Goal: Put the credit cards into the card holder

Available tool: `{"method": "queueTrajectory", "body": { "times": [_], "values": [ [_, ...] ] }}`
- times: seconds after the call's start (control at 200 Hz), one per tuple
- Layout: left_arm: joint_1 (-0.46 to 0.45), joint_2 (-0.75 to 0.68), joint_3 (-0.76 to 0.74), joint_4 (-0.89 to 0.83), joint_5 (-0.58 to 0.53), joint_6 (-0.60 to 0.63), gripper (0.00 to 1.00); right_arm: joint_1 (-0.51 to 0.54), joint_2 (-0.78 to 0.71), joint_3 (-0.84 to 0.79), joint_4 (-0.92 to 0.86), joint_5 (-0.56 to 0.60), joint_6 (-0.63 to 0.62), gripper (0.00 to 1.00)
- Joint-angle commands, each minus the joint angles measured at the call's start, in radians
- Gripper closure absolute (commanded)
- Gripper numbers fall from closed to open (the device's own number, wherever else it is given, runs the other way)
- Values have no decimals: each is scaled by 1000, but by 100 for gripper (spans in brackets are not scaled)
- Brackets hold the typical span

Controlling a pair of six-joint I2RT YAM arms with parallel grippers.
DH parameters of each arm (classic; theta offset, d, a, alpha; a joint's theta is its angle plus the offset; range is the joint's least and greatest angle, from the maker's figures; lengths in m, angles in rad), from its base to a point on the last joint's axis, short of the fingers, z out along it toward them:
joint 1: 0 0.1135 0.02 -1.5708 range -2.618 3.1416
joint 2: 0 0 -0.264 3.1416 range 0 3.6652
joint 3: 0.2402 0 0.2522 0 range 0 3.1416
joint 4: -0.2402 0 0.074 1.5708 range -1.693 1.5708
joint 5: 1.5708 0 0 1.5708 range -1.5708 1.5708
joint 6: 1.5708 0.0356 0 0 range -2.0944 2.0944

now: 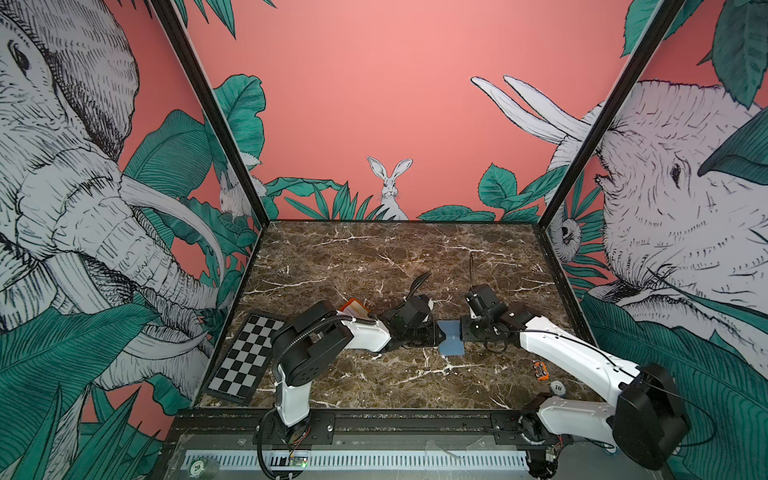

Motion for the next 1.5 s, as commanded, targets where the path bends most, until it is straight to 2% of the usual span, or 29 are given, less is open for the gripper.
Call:
{"method": "queueTrajectory", "body": {
  "times": [0.0,0.1,0.275,0.455,0.79,0.95,1.21,1.49],
  "values": [
    [0,-56,21,-53,-27,21,59,-1,-28,10,-25,21,-7,100],
    [0,-72,22,-85,-42,32,56,-1,-40,32,-57,17,-7,100],
    [4,-118,13,-121,-54,36,44,1,-77,59,-96,21,-10,100],
    [4,-130,46,-148,-2,38,44,2,-85,73,-97,-6,-14,100],
    [4,-118,55,-122,26,20,41,12,-99,99,-98,-27,-10,100],
    [3,-116,62,-120,38,17,35,19,-112,107,-99,-30,-10,100],
    [1,-97,55,-86,53,-4,34,26,-119,114,-101,-32,-10,100],
    [-2,-89,73,-60,64,-12,25,35,-130,118,-102,-32,-7,100]
  ]
}}
